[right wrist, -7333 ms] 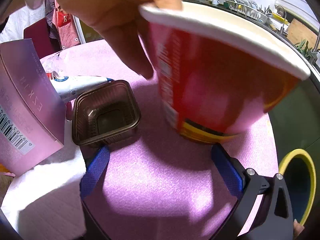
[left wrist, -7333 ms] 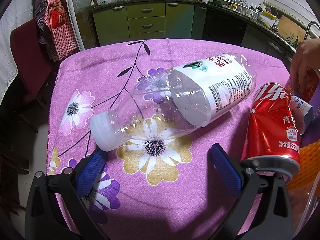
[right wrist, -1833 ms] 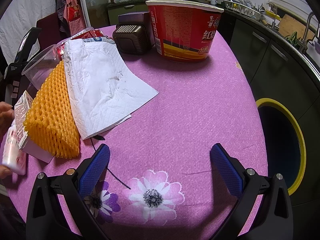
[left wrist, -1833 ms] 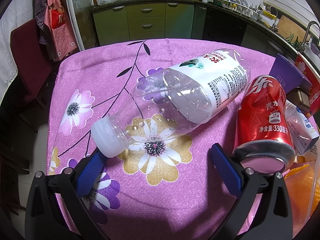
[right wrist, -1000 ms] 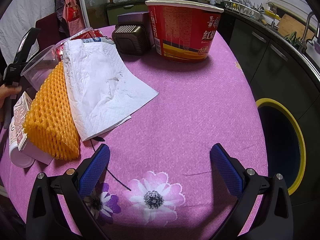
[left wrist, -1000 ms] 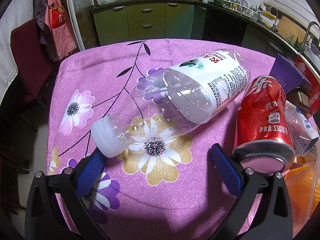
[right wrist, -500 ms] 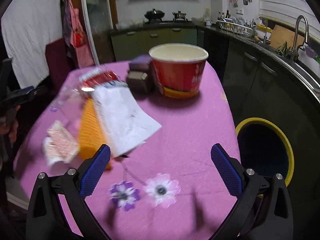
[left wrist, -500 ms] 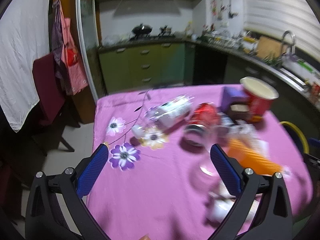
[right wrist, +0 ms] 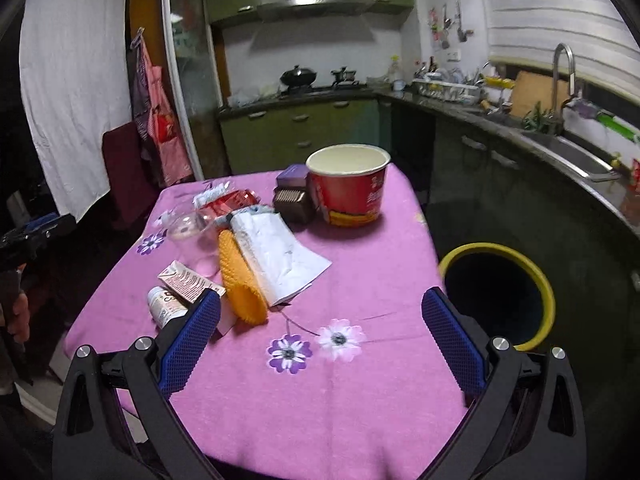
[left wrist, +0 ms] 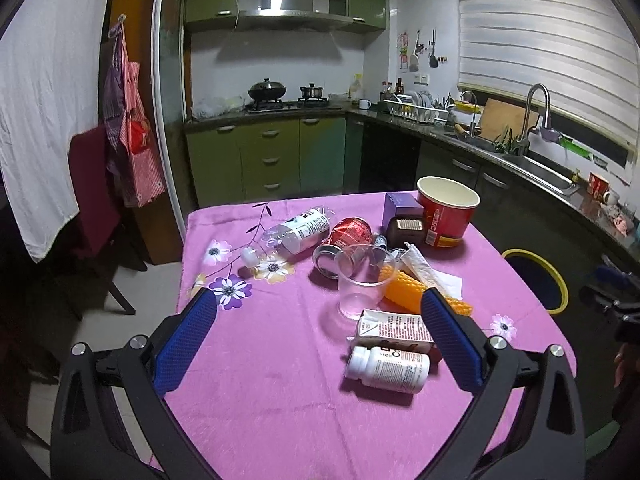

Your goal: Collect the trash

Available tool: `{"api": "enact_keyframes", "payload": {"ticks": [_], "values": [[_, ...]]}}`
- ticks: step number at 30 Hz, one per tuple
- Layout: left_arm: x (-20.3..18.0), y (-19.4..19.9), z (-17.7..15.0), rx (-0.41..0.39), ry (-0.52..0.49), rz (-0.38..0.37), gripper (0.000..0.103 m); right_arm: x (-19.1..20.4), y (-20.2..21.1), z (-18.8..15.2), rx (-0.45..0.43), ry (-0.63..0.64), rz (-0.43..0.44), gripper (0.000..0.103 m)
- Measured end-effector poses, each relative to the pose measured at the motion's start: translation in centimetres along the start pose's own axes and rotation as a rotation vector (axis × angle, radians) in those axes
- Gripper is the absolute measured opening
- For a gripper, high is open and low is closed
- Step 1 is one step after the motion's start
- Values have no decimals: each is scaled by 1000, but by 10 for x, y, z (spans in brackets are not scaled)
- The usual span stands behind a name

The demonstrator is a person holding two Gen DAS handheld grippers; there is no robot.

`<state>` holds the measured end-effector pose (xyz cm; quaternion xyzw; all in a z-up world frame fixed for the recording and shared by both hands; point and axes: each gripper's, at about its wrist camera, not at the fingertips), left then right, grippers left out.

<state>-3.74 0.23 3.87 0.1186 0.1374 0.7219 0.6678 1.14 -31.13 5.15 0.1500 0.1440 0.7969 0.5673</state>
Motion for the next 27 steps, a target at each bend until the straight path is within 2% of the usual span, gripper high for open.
{"api": "enact_keyframes", "payload": {"ticks": [8,11,22,27], "values": [[-1,4,-4,-3,-5,23,97,-1,15,1,-6,-3,8,99],[4,5,-7,4,17,5,97,1,17,2,-9,1,2,99],[5,-2,-16,31,22,-22,97,5,9,0,11,6,0,99],[3,-3,-19,21,15,-6,97,5,4,-1,19,0,8,99]]}}
Point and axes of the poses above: each gripper's, at about its wrist camera, not at the fingertips, and y roughly against the way its jaws point, x to its left, z to its top, and after that the axes turned 10 degrees about -x, right-handed
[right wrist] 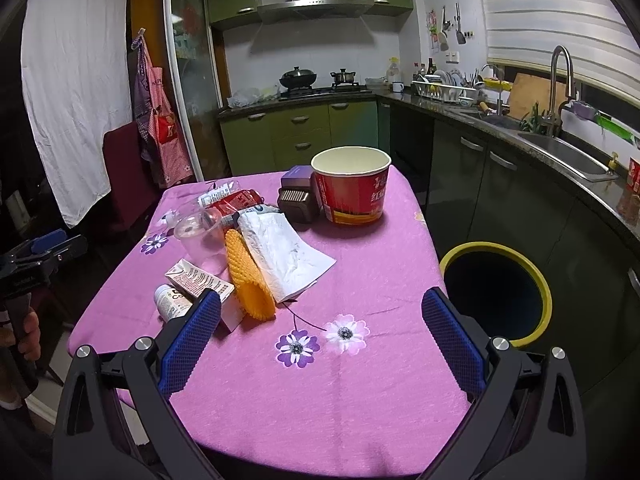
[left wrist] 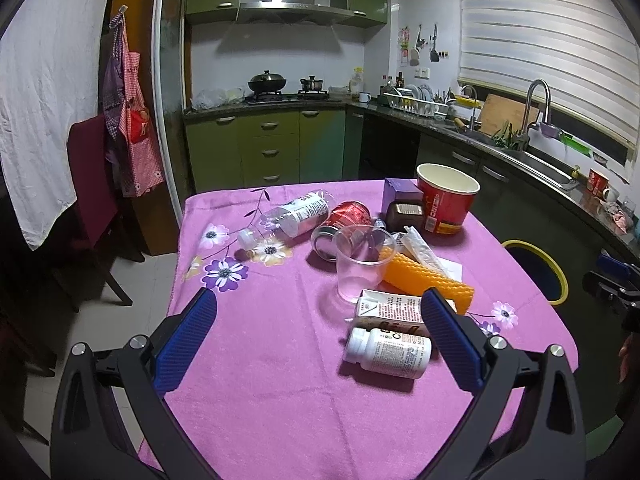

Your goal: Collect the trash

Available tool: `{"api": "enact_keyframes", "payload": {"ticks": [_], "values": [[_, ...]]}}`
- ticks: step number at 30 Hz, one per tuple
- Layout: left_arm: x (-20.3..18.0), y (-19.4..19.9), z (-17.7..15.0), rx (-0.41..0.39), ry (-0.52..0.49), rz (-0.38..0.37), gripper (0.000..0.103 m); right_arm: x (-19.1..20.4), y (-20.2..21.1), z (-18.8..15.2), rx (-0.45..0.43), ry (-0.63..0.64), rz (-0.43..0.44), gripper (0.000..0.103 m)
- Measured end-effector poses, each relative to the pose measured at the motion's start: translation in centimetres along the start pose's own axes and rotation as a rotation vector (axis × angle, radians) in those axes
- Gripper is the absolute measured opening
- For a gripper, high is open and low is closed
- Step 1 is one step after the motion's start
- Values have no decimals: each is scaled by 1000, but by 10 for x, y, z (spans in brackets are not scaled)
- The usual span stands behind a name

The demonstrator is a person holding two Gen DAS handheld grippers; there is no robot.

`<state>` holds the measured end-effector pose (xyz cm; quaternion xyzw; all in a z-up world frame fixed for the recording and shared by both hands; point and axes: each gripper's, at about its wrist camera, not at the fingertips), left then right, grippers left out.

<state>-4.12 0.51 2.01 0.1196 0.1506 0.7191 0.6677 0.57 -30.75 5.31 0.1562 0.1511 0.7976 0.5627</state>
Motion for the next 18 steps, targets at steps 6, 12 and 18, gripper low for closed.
{"api": "enact_keyframes", "payload": {"ticks": [6,12,18], "values": [[-3,-1,-1,-5,-13,16,97,-1,-3,-1,2,-9,-2,99],[3,1,0,-23,48,-1,97,-2,-3,-1,2,-12,-3,99],[1,3,1,-35,22,34,97,-2,-3,-1,0,-19,-6,99]]}}
Point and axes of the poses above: each gripper's, at about its wrist camera, not at the fingertips, and y roughly against the way its jaws point, x to its left, z to its top, and after that the axes turned 10 degrees about -x, right-handed
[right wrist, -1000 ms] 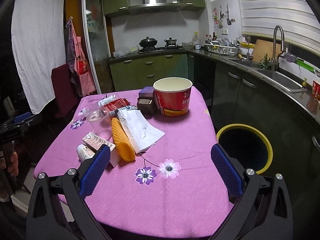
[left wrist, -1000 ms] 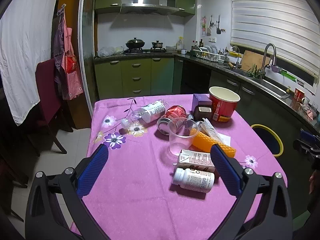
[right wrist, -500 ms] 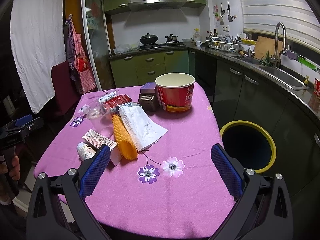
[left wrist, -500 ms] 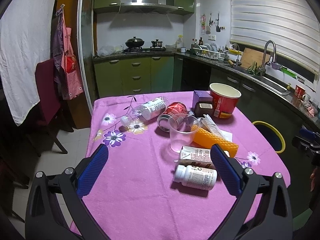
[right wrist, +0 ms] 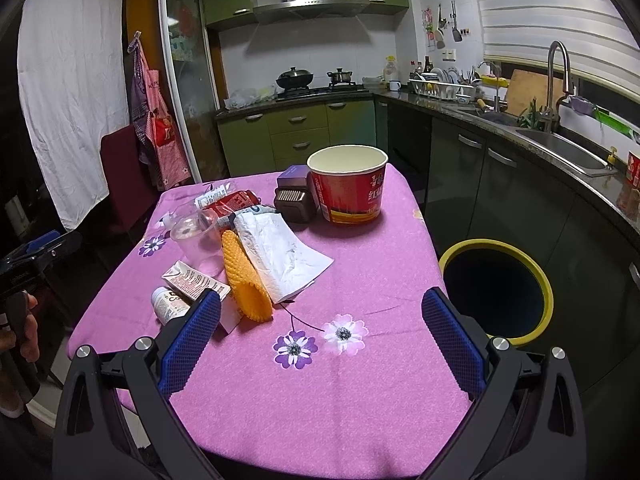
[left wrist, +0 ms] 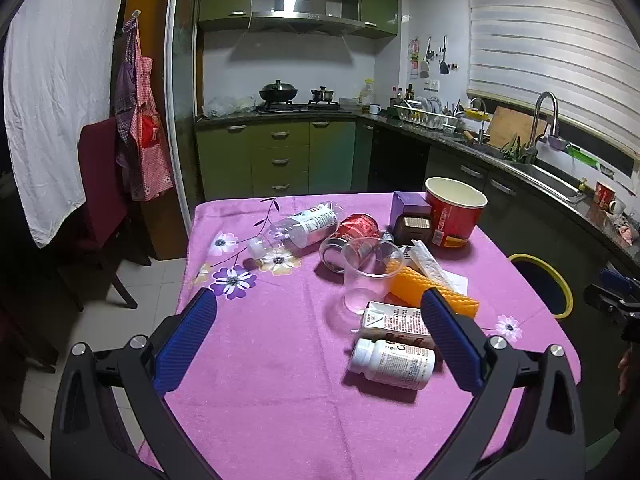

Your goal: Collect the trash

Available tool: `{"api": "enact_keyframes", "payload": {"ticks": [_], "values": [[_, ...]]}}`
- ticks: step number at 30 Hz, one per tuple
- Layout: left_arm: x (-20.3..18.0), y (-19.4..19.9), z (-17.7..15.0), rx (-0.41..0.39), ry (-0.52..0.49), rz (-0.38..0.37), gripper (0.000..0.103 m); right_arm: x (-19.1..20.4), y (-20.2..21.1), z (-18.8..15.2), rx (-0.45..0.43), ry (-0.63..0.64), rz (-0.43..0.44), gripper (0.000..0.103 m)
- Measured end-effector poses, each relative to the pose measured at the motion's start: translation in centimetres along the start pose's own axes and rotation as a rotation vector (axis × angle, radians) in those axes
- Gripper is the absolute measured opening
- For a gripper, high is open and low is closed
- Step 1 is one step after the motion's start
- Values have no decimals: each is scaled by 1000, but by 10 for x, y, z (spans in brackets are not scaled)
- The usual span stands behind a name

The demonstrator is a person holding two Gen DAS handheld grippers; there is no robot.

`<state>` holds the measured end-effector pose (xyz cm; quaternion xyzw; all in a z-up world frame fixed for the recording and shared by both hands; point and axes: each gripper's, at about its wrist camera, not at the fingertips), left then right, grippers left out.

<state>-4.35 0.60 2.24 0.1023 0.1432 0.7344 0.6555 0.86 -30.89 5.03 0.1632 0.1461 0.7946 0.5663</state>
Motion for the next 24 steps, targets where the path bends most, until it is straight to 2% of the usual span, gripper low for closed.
{"api": "enact_keyframes", "payload": {"ticks": [24], "values": [[-5,-8,-5,43,-13,-14,97,-1,-4,-2,0,4,-12,99]]}}
Point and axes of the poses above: each gripper's, at about its wrist camera, not at the fingertips, and y roughly against the way its jaws point, x to its left, z to its top, and after that the axes turned 10 degrees about -x, right-handed
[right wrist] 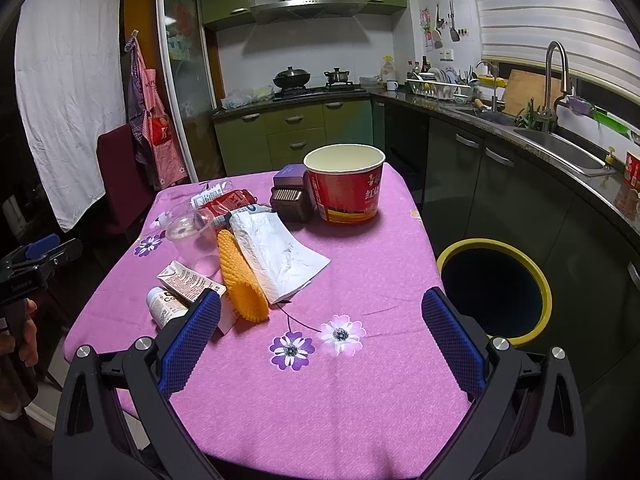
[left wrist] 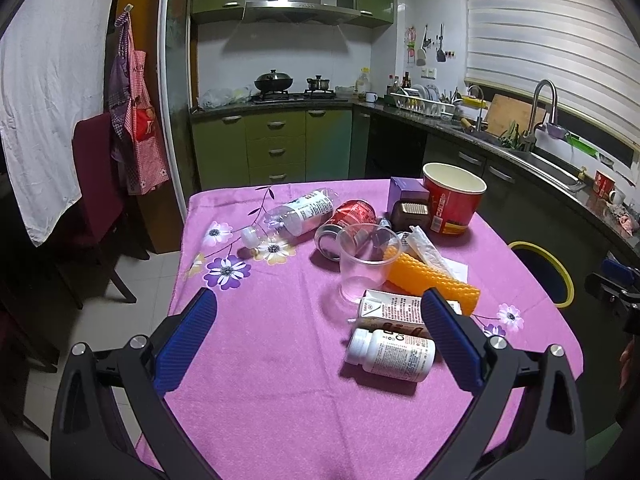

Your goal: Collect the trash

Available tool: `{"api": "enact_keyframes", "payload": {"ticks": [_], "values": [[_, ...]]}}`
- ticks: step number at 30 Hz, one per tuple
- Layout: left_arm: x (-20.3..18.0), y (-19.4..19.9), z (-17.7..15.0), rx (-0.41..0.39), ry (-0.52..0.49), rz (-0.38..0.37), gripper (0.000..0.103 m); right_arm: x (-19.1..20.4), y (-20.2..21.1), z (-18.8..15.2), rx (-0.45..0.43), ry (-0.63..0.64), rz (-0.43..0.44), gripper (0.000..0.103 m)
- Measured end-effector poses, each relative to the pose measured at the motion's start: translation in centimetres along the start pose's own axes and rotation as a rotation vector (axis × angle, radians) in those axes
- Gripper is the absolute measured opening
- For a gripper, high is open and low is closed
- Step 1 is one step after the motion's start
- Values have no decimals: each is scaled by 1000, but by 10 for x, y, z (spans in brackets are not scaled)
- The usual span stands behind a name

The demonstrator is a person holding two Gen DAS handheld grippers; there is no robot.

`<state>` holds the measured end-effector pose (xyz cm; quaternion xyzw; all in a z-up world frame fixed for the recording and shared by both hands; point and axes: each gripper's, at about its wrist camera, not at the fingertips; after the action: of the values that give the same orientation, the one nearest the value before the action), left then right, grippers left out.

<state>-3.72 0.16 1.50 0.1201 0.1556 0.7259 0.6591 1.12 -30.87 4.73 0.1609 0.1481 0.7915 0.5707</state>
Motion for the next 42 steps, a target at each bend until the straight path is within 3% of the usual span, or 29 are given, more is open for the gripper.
{"api": "enact_keyframes", "payload": {"ticks": [4,23,42], "values": [[1,-2,1,16,24,-21,97,0,-1,0,0,2,1,99],[-10,5,7,-30,-35,44,97,3,-6,-2,-7,-7,11,99],[-7,0,4,-5,-34,54,97,7,-6,-3,0,8,15,99]]}}
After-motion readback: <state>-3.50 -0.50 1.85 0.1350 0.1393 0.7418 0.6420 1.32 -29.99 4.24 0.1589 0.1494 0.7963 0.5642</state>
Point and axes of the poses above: each gripper's, at about its wrist camera, not at the fingertips, and y roughly against the way its jaws point, x to its left, z to its top, and after that the axes turned 10 degrees about -x, right-handed
